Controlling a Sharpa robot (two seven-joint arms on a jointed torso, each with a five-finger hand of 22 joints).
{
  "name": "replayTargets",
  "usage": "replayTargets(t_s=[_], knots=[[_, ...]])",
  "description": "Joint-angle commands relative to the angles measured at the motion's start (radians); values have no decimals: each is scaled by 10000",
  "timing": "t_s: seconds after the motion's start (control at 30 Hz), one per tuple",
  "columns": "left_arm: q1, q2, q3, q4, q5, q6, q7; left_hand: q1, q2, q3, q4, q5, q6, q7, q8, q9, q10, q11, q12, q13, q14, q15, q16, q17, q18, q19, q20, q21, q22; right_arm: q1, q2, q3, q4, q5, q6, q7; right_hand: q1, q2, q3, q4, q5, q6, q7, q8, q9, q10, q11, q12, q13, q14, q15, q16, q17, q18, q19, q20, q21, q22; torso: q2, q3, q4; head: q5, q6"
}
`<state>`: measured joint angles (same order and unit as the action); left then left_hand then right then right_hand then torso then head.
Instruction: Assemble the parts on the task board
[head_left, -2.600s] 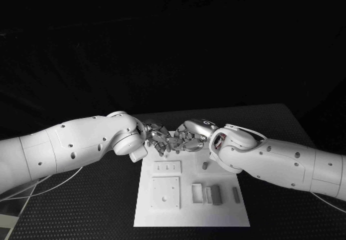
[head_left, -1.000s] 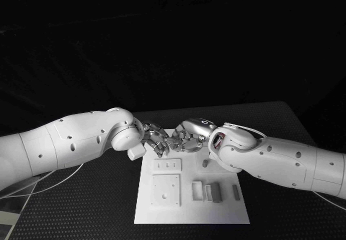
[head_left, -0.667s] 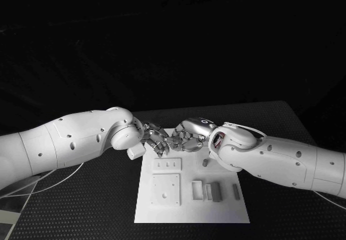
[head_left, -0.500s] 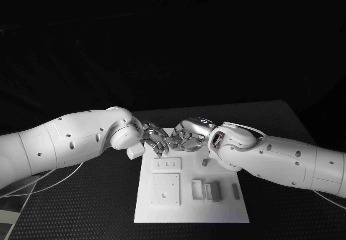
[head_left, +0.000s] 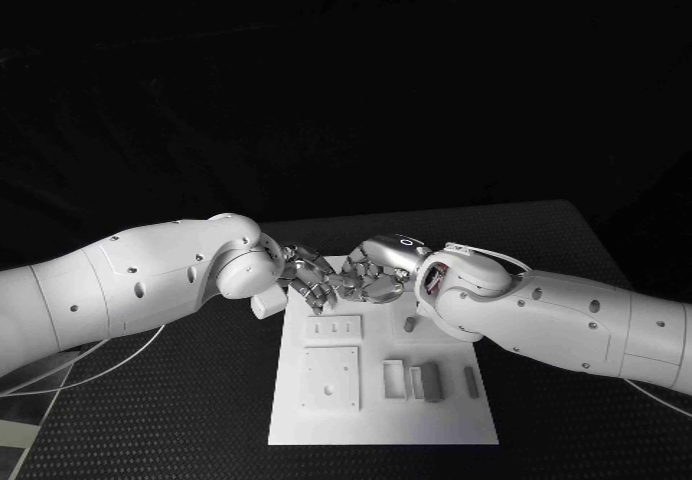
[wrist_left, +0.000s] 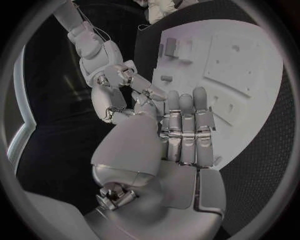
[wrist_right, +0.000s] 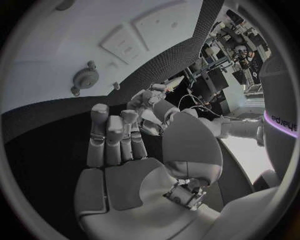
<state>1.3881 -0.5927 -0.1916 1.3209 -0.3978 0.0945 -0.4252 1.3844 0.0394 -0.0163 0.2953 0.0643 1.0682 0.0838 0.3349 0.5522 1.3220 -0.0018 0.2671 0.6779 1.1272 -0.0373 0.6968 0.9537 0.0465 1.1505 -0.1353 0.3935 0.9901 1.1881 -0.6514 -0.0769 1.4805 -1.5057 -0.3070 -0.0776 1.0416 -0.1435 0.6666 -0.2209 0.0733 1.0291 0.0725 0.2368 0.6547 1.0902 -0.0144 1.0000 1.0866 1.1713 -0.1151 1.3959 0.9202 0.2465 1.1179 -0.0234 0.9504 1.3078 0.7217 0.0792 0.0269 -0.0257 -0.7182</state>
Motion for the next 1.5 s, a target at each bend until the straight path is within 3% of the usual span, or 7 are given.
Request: replayTargets(t_s=[0.03,0.4,0.77,0.93,1.5], knots=[[32,21,37,60,348,231,303,-376,-194,-96,-18,-112,10,35,-63,10,-89,-5,56,-24,-77,-23,41,-43,135,13,-27,-57,13,-31,15,-28,-1,-119,289,77,94,50,0,-40,24,249,198,43,18,-12,-26,27,-2,-6,-48,55,-15,153,7,-40,37,174,0,0,3,-8,5],[31,4,37,58,353,297,229,-773,-479,7,-16,-119,-64,74,-164,31,-158,17,54,-53,-143,-18,71,-143,142,23,-21,-147,17,-31,-3,-28,6,-119,277,65,87,58,-4,-46,24,254,197,45,20,-12,-27,28,-2,-7,-48,56,-15,153,6,-37,37,174,3,-1,11,-9,-18],[27,-29,36,18,353,383,259,-601,-464,248,-43,19,-71,78,-214,53,-192,21,73,-64,-181,-19,117,-205,148,20,-22,-202,41,-32,-13,-28,-18,-119,291,57,81,66,-6,-51,24,258,196,47,21,-12,-27,28,-2,-8,-48,58,-15,153,6,-34,38,174,4,-2,-4,-9,-39],[25,-79,36,23,353,383,266,-208,-515,408,-61,179,-67,84,-250,85,-213,27,99,-69,-213,-11,173,-260,140,18,-14,-238,88,-32,-21,-28,-41,-122,294,30,76,71,-8,-51,23,260,195,47,21,-12,-28,29,-2,-8,-49,58,-15,153,6,-33,39,174,2,-2,1,-23,-48],[23,-107,33,31,349,540,212,-358,-732,455,-43,74,-91,110,-314,116,-263,50,114,-85,-267,9,228,-335,125,17,1,-297,136,-33,-33,-28,-23,-130,261,14,48,72,-19,-48,22,267,195,50,22,-12,-28,29,-1,-9,-49,61,-15,153,6,-27,41,174,2,1,-3,-42,-55]])
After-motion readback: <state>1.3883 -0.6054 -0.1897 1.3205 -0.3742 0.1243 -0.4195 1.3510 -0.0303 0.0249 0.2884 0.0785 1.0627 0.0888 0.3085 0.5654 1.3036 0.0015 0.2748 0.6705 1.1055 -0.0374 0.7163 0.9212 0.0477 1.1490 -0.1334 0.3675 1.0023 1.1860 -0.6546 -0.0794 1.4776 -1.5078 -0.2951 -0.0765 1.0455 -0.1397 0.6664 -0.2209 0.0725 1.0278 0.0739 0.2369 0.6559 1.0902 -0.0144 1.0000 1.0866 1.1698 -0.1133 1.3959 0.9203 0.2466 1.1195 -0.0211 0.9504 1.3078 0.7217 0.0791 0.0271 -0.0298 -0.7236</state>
